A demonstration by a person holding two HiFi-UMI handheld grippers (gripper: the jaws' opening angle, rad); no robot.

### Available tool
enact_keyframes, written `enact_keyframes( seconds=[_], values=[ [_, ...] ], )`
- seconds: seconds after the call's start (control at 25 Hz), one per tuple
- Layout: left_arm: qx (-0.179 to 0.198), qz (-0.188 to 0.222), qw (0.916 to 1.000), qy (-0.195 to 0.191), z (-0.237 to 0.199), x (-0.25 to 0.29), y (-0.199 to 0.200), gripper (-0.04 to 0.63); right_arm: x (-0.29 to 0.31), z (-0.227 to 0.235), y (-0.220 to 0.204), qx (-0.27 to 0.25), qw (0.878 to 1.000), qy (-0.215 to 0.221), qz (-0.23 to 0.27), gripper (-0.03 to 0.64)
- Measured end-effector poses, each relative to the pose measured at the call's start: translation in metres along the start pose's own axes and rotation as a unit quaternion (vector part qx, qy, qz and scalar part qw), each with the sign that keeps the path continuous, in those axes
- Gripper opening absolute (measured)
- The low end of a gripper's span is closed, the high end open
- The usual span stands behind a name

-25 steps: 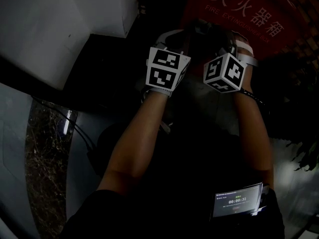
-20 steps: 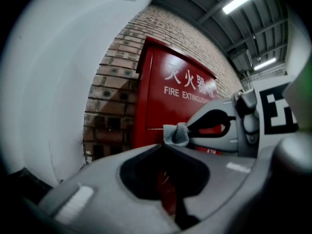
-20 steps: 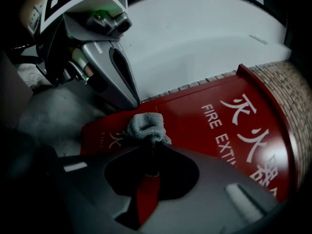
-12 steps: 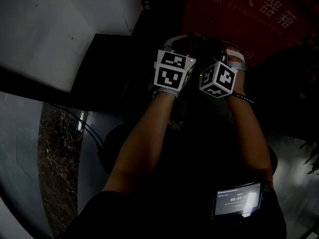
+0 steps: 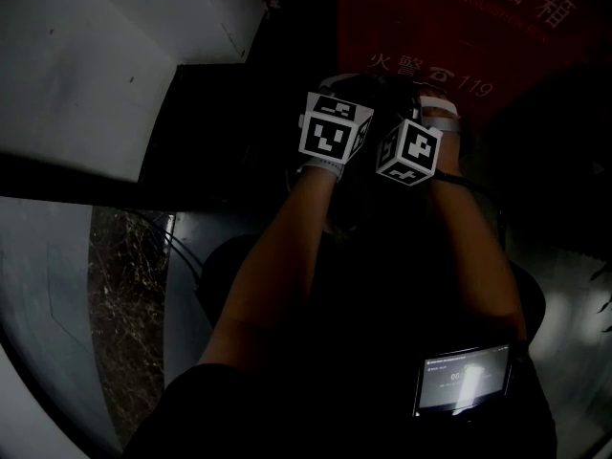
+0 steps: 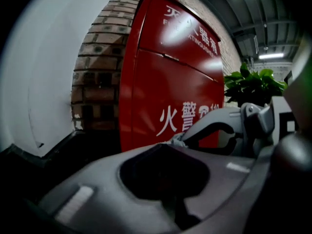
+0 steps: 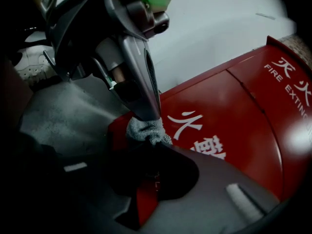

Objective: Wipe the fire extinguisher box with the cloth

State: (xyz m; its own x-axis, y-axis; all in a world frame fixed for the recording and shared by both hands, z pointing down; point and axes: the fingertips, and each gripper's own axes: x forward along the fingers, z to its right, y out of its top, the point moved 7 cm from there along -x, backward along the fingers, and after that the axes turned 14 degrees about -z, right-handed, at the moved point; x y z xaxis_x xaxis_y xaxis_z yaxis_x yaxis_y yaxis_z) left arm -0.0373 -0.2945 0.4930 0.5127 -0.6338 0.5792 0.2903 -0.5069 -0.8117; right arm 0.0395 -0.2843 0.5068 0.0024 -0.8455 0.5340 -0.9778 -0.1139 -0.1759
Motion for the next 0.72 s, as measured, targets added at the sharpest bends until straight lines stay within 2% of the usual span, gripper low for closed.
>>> enact_keyframes(
  seconds=[0.48, 0.56, 0.72],
  values=[
    [0.001, -0.082, 0.9966, 0.010, -0.004, 0.044, -0.044, 0.002, 0.031, -0.047, -0.006, -0.009, 0.999, 0.035, -0.014, 0.034],
    [-0.009, -0.093, 0.9956, 0.007, -0.006, 0.048, -0.051, 0.002, 0.035, -0.052, -0.006, -0.011, 0.999, 0.044, -0.016, 0.034],
    [-0.038, -0.119, 0.9919, -0.023, -0.004, 0.058, -0.066, 0.002, 0.043, -0.064, -0.006, -0.013, 0.998, 0.061, -0.021, 0.034]
  ],
)
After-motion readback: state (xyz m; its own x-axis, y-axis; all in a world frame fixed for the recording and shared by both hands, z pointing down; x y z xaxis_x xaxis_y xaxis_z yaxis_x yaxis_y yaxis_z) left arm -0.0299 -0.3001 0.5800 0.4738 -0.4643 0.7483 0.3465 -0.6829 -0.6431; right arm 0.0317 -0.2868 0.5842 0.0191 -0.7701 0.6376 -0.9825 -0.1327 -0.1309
